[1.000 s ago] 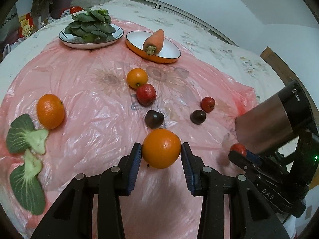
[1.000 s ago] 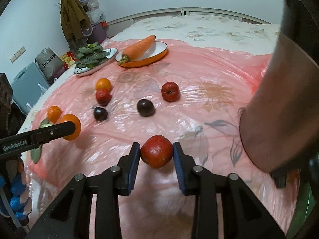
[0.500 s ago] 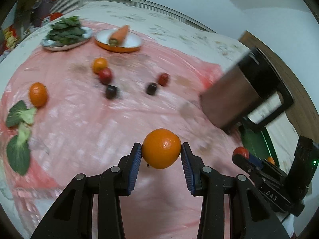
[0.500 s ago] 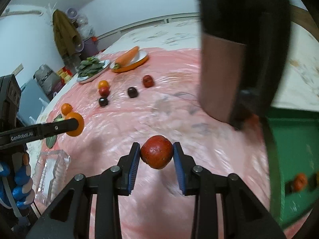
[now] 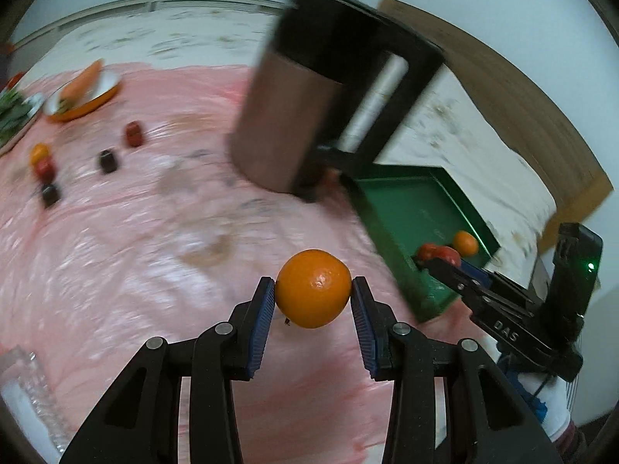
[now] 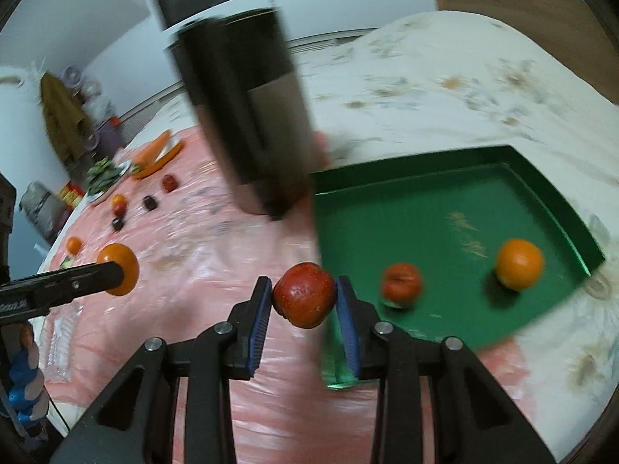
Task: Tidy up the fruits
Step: 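Carry the orange and apple into the green tray and release both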
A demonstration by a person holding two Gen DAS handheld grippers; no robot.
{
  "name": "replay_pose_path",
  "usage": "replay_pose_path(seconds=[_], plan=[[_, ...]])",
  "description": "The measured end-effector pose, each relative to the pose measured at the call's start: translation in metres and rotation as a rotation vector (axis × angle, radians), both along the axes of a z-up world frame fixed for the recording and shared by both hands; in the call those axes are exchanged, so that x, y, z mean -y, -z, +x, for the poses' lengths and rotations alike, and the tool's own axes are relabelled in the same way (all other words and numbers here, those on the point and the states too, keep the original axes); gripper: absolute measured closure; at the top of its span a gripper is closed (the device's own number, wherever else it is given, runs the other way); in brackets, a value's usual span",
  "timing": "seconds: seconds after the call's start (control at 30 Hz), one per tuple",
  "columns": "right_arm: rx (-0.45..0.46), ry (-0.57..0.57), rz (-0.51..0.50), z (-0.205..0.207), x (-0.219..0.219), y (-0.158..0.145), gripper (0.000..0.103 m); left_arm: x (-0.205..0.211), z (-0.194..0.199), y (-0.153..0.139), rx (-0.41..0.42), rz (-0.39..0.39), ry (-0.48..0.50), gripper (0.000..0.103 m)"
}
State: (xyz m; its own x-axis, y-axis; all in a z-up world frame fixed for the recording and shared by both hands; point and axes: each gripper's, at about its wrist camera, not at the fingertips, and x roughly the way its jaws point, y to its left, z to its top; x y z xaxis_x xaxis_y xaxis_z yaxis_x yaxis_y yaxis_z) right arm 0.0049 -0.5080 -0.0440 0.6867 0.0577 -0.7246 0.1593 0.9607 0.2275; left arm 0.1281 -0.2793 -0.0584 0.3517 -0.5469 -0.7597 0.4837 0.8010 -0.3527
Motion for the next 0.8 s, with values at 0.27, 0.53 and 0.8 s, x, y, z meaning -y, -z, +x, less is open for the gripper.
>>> replay_pose_path(seconds=[0.27,0.53,0.8], plan=[[-0.017,0.065,-0.013,-0.011,0.046,0.011,0.074,0.089,-0.003,-0.015,0.052,0.039,0.128,0.068],[-0.063,0.086,-0.05,-0.01,0.077,0.031,0.074,0.182,0.02,0.006,0.055,0.162,0.183,0.068],[-0.05,0.043,-0.07,-0.015,0.082,0.036,0.073,0.219,0.036,0.041,0.027,0.261,0.181,0.068]])
